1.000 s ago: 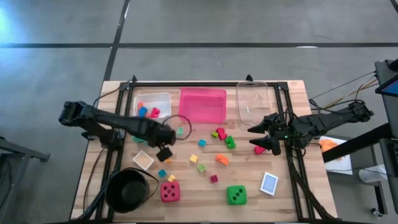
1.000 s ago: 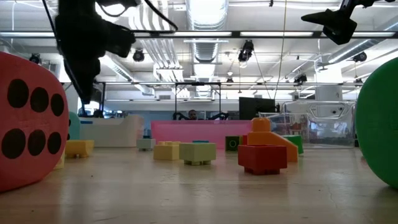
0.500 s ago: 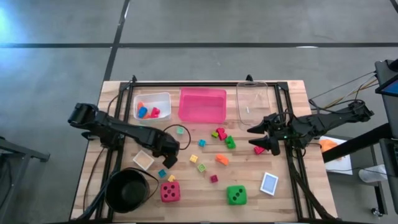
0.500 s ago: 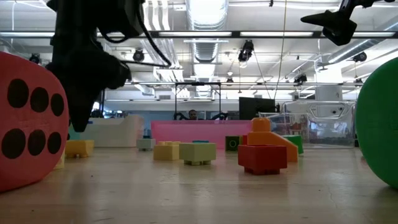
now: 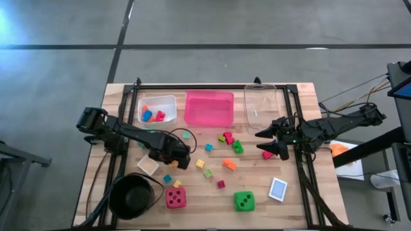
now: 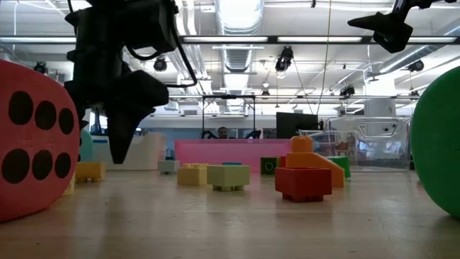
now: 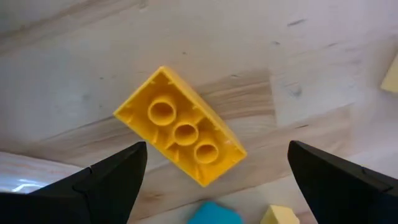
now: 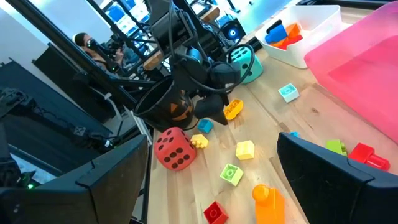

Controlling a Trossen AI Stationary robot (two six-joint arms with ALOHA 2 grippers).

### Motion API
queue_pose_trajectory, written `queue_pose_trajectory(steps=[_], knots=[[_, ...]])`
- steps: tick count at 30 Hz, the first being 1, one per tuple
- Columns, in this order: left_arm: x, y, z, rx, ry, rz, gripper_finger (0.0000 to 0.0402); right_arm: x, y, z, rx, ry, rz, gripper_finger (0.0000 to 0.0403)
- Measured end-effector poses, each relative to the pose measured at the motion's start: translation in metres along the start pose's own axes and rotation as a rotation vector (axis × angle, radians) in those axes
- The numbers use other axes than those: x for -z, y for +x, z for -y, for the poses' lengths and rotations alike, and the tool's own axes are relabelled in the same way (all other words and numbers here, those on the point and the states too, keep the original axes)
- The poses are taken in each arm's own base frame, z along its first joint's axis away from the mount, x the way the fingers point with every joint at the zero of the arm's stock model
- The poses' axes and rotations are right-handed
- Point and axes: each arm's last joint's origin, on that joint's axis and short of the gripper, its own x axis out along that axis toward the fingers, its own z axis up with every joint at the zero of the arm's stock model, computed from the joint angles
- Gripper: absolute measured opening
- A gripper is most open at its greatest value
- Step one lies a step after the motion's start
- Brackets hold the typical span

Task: Pick & Place Toys
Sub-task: Put the yellow game piece into the white bin

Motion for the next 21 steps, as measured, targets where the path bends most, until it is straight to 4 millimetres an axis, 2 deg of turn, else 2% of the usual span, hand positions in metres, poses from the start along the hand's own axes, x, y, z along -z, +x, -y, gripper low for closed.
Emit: queue_pose_trajectory(steps=[6,9,21], knots=[[-0.002,0.007,-0.001,-0.027,-0.083,0.001,0.0391,0.000,0.000,0.000,0.000,-0.003,-0.001,0.0348],[-0.003,0.011,-0.001,-0.044,-0.115,0.011,0.0378,0.000,0.000,0.000,0.001,-0.004,-0.001,0.0348],[-0.013,0.013,-0.002,-0.053,-0.168,0.064,0.0222,0.000,0.000,0.000,0.001,-0.011,-0.001,0.0348]])
